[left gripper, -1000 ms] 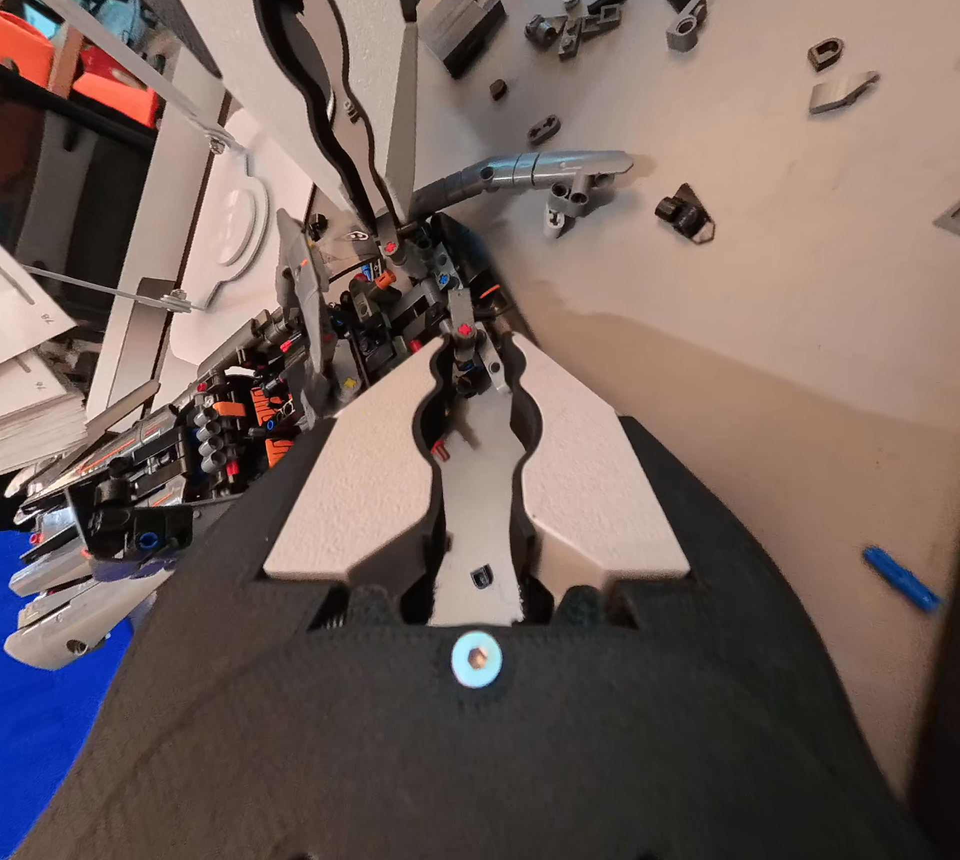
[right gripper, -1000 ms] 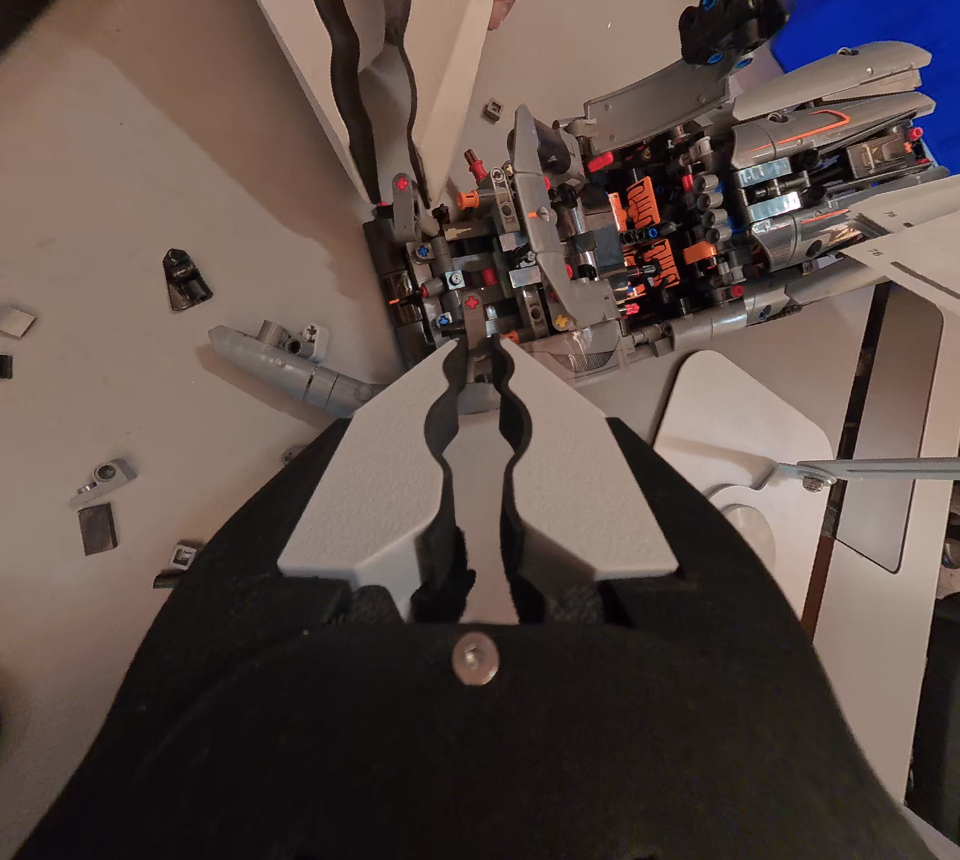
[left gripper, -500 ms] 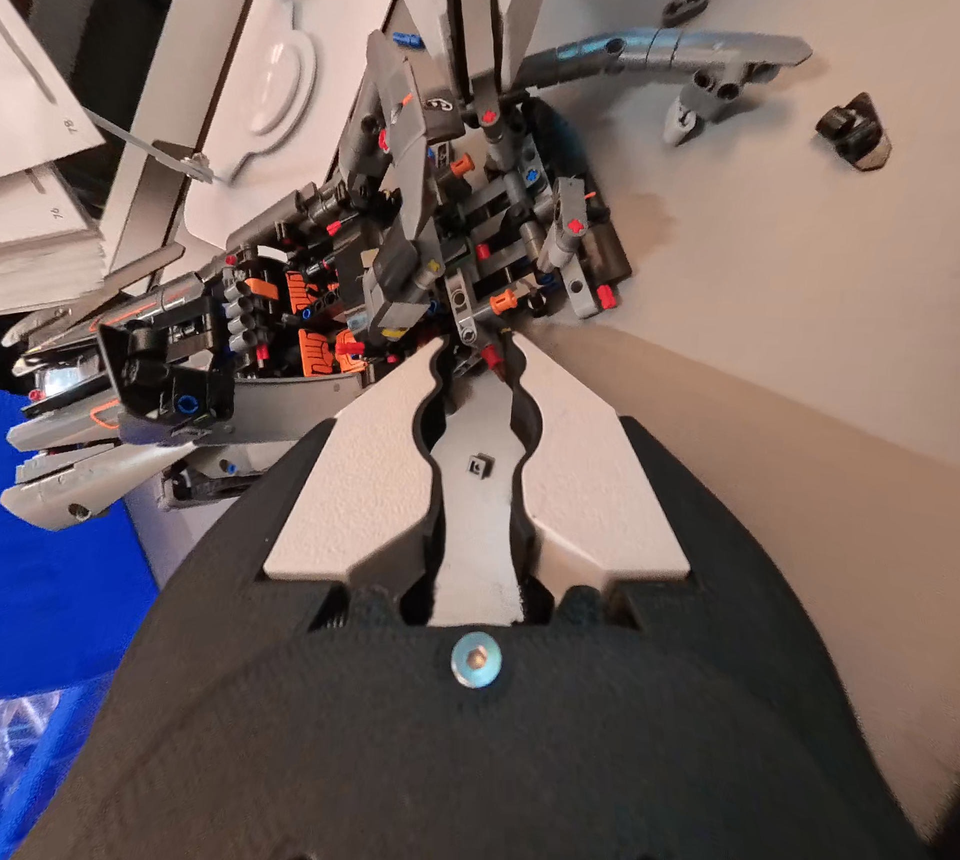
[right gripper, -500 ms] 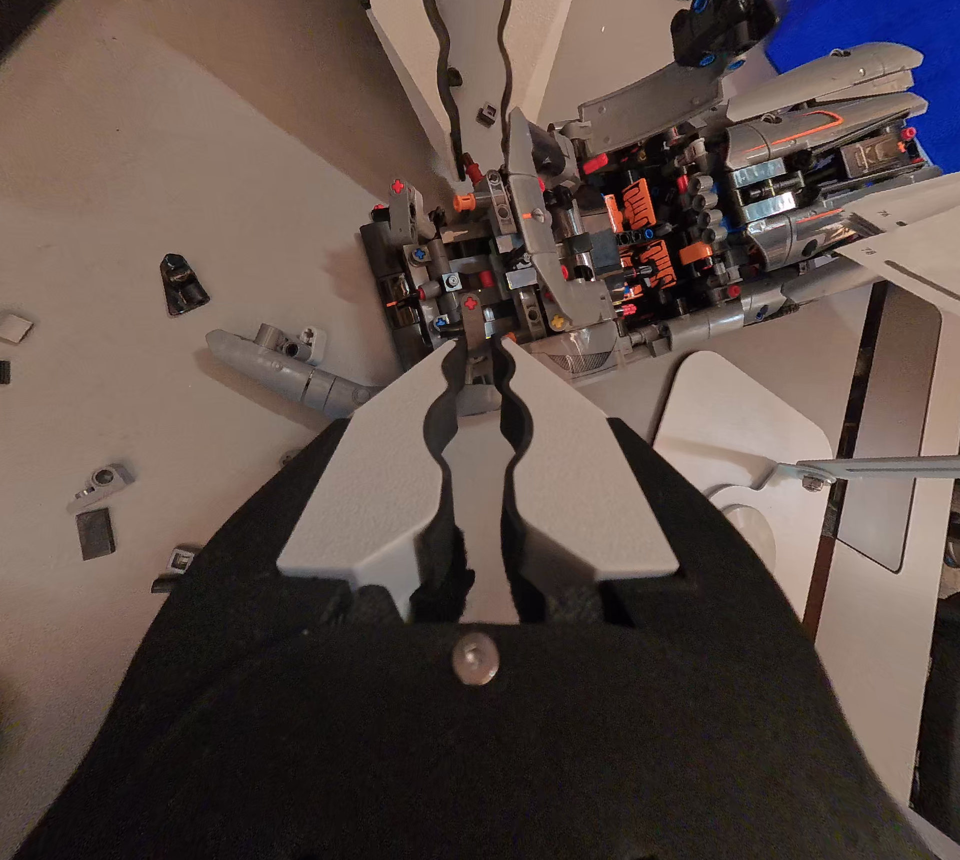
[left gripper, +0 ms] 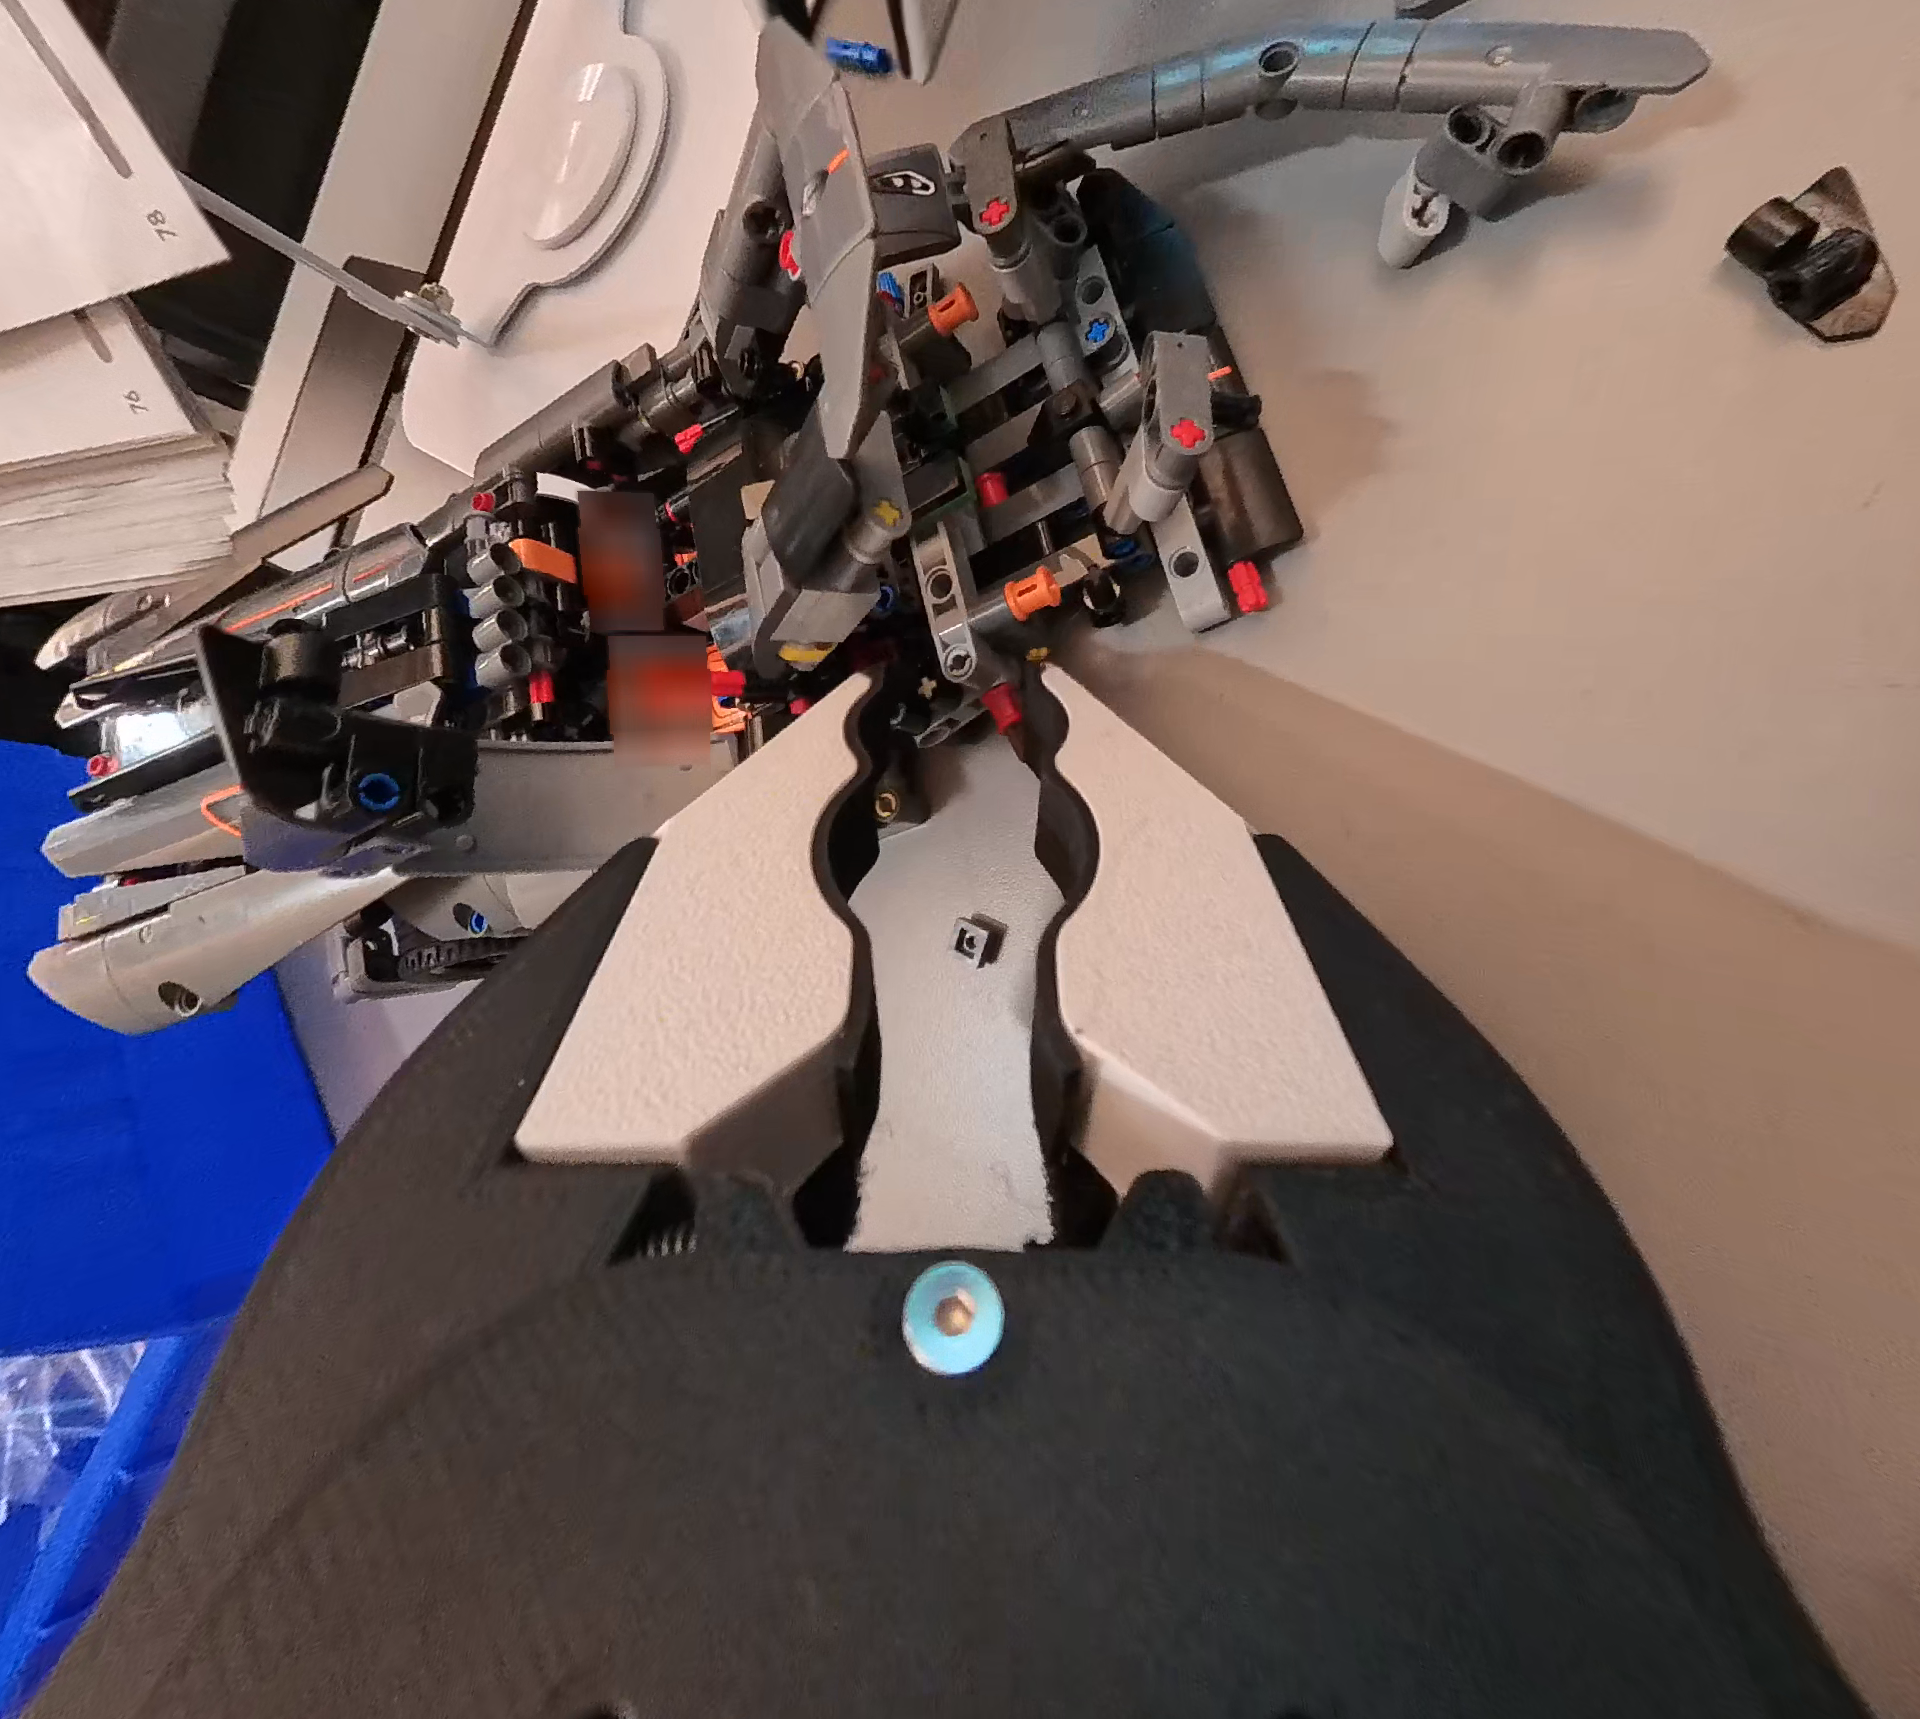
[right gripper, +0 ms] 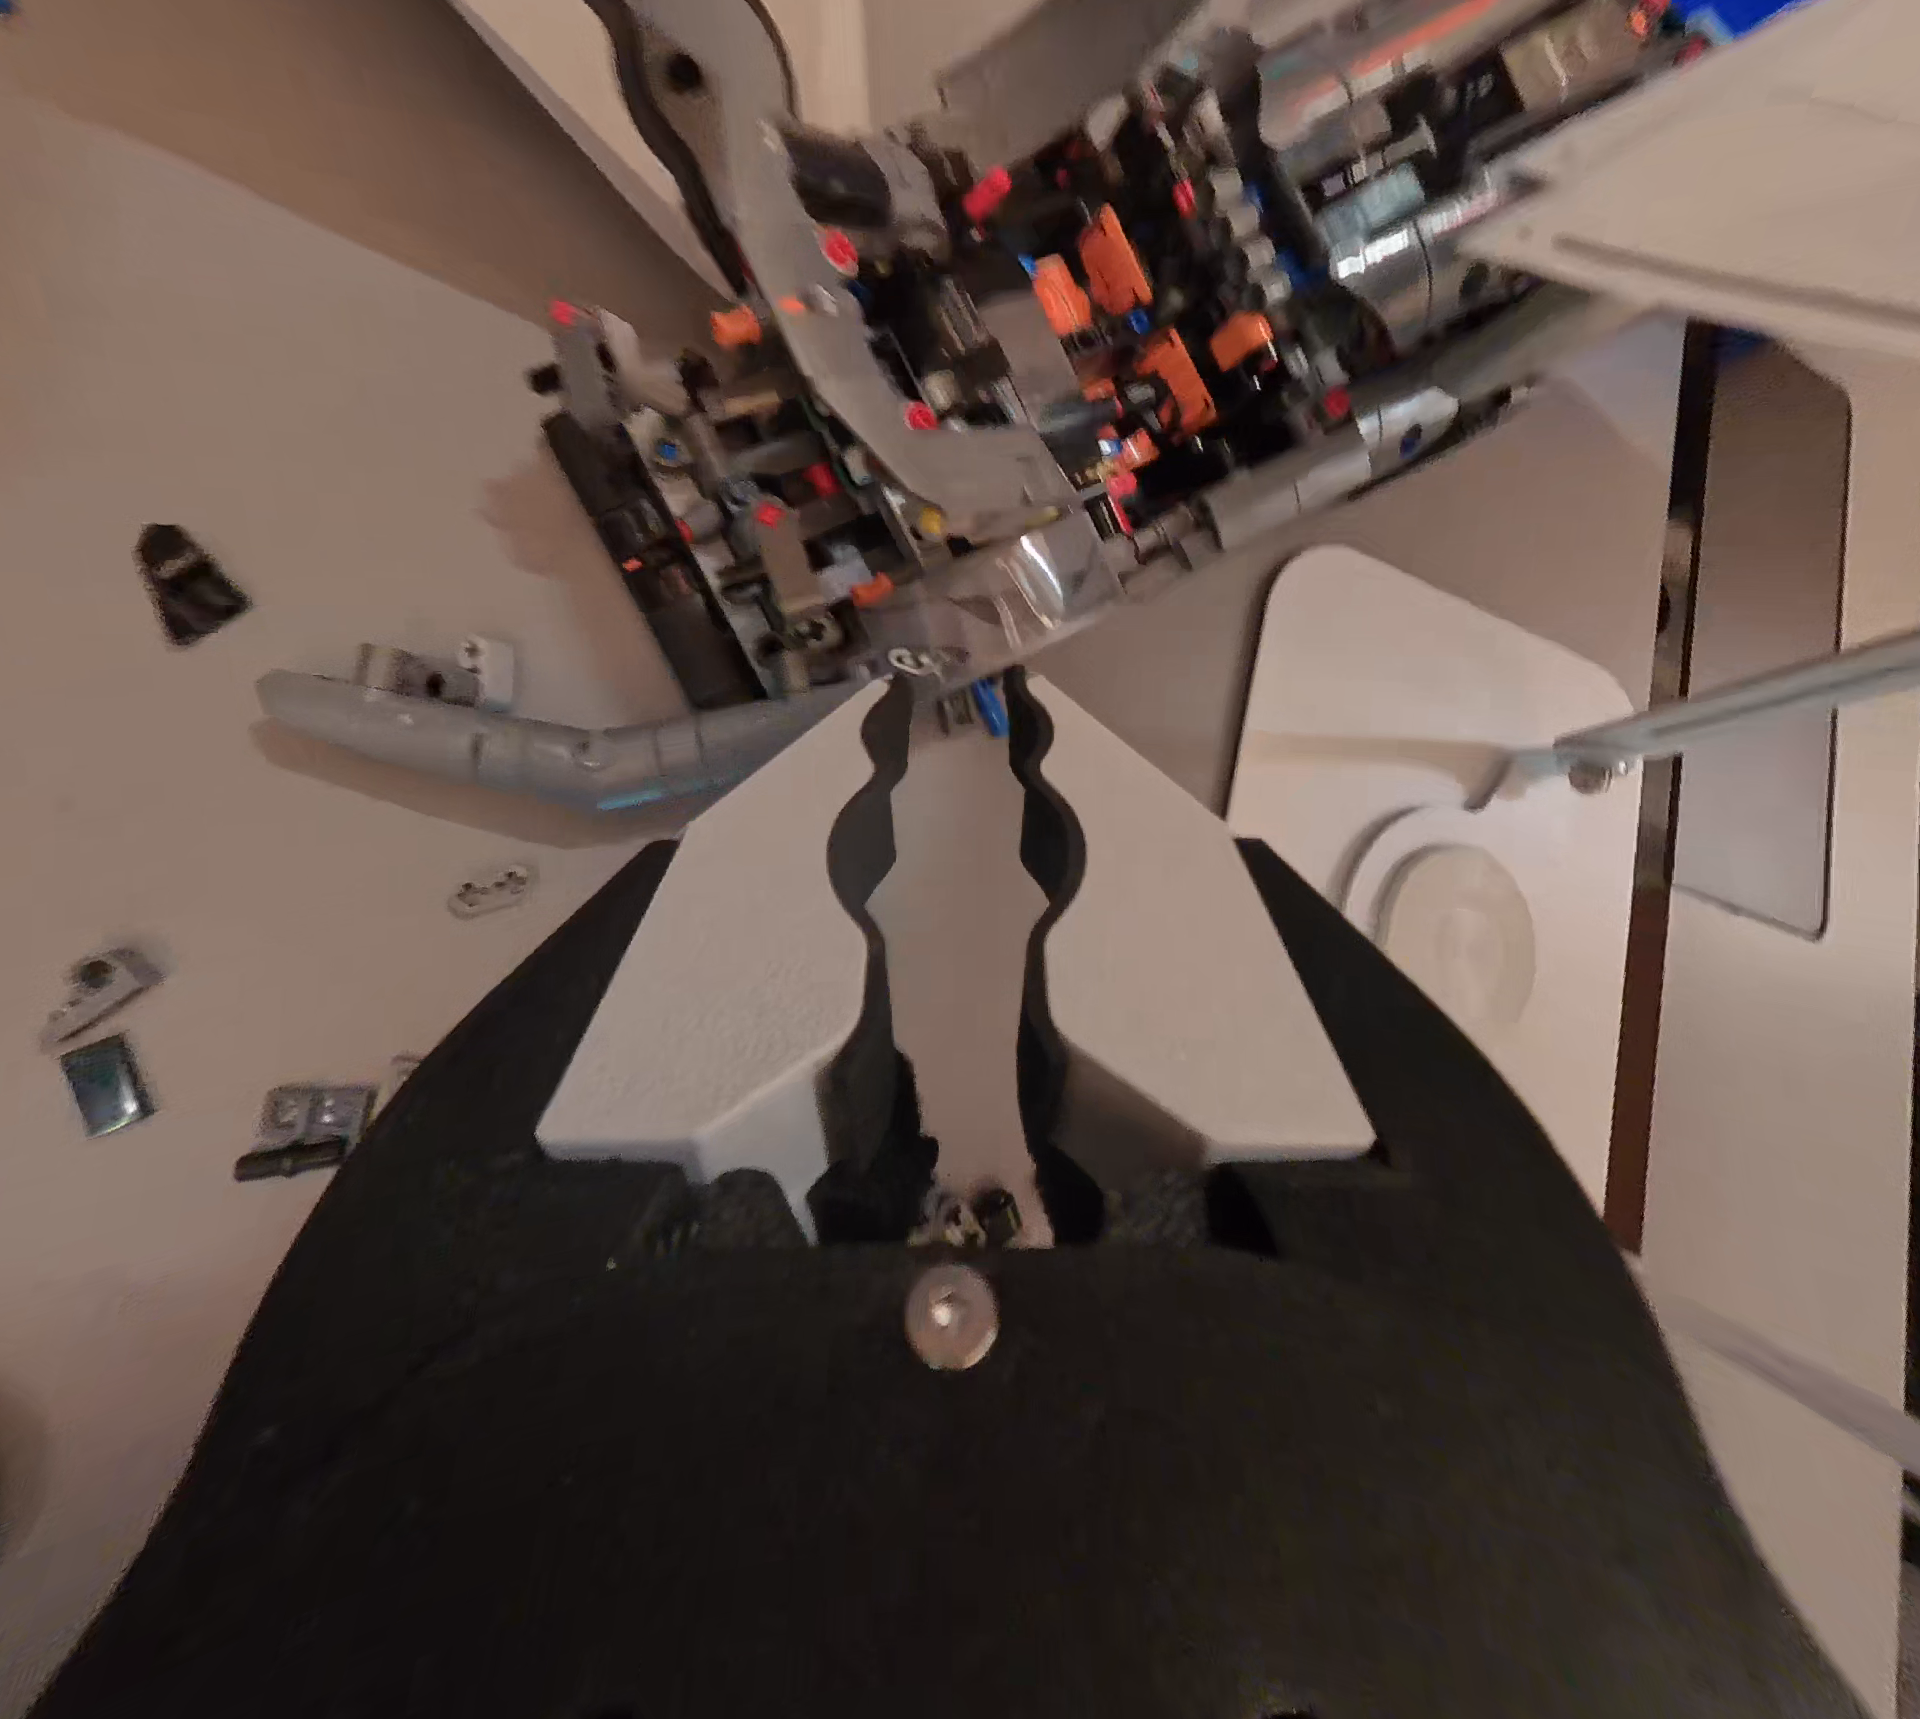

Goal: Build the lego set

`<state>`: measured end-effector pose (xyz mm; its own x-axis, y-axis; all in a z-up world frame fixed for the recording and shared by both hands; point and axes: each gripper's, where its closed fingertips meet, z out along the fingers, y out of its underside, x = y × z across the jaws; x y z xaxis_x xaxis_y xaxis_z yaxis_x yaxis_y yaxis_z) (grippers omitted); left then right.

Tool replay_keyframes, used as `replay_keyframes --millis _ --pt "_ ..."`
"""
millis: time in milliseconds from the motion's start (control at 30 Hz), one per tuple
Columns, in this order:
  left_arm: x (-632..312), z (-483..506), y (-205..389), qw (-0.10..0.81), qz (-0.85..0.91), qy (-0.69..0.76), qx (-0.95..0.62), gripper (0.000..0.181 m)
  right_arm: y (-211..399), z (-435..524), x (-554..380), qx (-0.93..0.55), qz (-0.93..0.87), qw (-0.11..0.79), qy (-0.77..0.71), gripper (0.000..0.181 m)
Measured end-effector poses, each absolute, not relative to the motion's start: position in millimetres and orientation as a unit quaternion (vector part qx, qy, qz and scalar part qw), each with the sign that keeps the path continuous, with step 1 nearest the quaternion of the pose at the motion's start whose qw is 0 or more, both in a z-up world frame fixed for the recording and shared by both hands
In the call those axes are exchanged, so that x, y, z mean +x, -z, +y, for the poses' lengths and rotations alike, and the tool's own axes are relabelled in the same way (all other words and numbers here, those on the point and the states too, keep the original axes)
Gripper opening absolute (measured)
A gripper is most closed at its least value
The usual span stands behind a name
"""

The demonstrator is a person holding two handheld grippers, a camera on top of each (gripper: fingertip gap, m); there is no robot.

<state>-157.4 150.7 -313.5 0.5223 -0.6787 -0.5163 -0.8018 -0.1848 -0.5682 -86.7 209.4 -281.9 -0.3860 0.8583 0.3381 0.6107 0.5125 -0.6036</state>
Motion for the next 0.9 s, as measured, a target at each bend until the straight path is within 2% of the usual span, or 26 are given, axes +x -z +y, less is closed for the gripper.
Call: replay_keyframes --millis 200,367,533,900 --pt "-158.6 151.5 313.8 0.417 0.482 -0.078 -0.767 0.022 297.3 214.8 -88.4 -0.497 -0.789 0.293 -0.214 0.018" --pt "-159.2 151.3 313.4 0.415 0.484 -0.079 -0.767 0.021 299.4 208.9 -86.8 -0.514 -0.778 0.264 -0.247 0.008" --pt "-163.6 150.3 313.8 0.409 0.481 -0.076 -0.771 0.021 299.6 198.8 -89.8 -0.516 -0.776 0.253 -0.262 0.008" --pt "-173.8 140.3 313.5 0.378 0.505 -0.086 -0.772 0.022 300.0 199.3 -93.8 -0.512 -0.775 0.264 -0.262 0.019"
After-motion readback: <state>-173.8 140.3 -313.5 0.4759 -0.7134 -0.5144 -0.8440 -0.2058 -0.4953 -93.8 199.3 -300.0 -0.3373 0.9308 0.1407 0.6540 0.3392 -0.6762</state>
